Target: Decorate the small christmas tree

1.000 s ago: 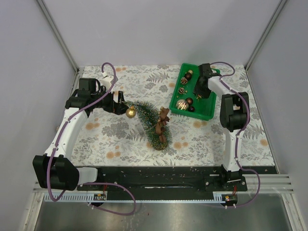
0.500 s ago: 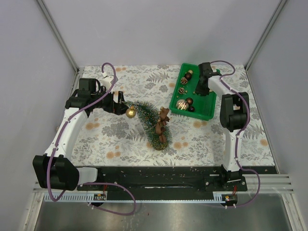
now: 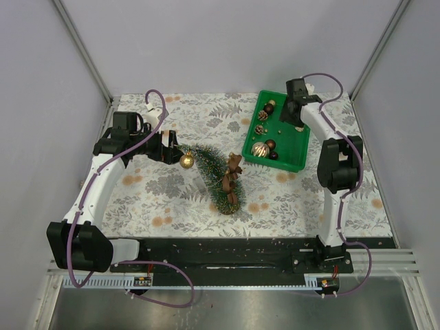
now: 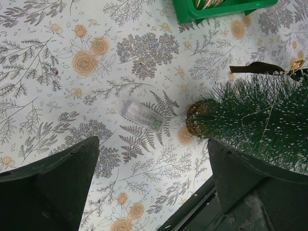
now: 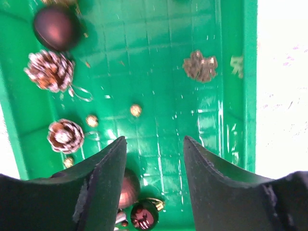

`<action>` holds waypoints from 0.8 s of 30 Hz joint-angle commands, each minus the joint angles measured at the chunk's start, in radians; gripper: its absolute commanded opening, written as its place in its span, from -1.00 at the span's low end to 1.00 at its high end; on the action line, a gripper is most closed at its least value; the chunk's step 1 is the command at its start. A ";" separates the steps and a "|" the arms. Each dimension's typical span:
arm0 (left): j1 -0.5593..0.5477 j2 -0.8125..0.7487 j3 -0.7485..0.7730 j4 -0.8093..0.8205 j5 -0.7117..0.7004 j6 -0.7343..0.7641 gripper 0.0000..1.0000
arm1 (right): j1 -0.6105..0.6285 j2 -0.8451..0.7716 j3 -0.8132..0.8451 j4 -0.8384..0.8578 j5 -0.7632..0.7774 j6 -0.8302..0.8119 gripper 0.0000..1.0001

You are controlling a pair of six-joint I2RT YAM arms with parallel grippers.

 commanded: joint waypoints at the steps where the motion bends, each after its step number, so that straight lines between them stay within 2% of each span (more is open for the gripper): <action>1: 0.006 -0.021 0.016 0.027 0.008 0.007 0.98 | -0.009 0.057 0.168 -0.040 0.110 0.010 0.20; 5: 0.006 -0.019 0.011 0.025 0.002 0.014 0.98 | -0.043 0.175 0.334 -0.069 0.148 0.010 0.28; 11: 0.008 -0.007 0.013 0.027 0.017 0.007 0.98 | -0.083 0.445 0.763 -0.213 0.153 -0.041 0.28; 12: 0.006 -0.004 0.013 0.028 0.020 0.005 0.98 | -0.092 0.471 0.791 -0.215 0.147 -0.035 0.28; 24: 0.008 0.025 -0.001 0.027 0.010 0.027 0.98 | -0.143 0.554 0.761 -0.106 0.083 -0.052 0.28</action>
